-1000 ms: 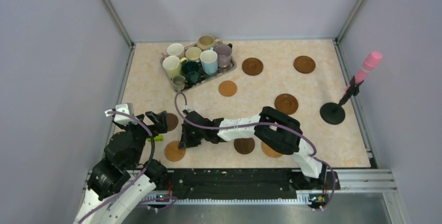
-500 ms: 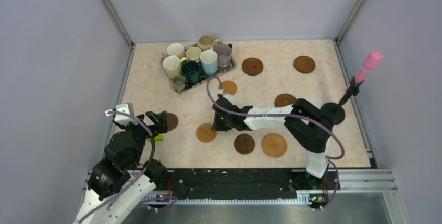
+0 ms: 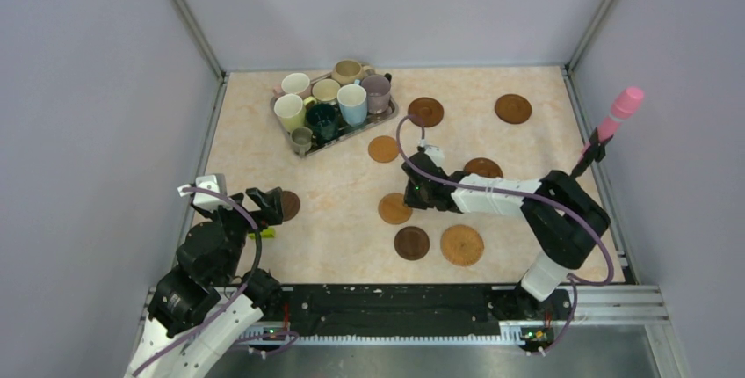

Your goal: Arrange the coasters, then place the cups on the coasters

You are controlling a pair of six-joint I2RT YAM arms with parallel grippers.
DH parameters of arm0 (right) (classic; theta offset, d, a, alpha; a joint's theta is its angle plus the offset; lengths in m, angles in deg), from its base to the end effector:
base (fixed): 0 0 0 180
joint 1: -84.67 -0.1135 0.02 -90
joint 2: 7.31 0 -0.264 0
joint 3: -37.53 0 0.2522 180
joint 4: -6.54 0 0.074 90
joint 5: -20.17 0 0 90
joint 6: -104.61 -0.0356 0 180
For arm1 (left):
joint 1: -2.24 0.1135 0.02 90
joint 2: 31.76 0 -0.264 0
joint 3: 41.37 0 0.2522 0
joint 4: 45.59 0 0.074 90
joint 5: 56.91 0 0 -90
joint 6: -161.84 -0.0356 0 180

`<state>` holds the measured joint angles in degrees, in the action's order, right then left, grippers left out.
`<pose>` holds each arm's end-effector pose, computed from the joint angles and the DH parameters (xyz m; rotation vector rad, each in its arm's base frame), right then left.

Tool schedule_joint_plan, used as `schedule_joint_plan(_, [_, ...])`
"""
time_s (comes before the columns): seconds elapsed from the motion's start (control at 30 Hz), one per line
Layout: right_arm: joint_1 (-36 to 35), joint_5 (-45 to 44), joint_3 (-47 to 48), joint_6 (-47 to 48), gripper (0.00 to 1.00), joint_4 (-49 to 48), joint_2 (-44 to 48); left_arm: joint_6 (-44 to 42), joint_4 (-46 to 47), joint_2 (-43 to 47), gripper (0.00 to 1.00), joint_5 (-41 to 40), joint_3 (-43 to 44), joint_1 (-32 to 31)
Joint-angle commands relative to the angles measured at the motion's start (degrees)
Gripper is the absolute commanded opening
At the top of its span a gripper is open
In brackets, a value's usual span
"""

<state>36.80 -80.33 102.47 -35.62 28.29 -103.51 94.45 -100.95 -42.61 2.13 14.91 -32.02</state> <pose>0.2260 0.2401 0.1580 0.1304 2.5395 0.4891 0.0439 -0.0078 0.3248 -0.2186 1.7124 -0.2631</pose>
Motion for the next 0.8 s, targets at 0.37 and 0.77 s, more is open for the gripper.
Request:
schedule_joint_plan(0.37, [8.62, -6.66, -7.76, 4.72, 0.00, 5.50, 9.52, 0.28, 1.69, -0.42, 0.97, -0.27, -0.33, 0.19])
schedule_joint_plan(0.77, [9.30, -2.84, -6.35, 5.62, 0.00, 0.61, 5.23, 0.27, 1.82, 0.02, 0.97, -0.46, -0.37, 0.25])
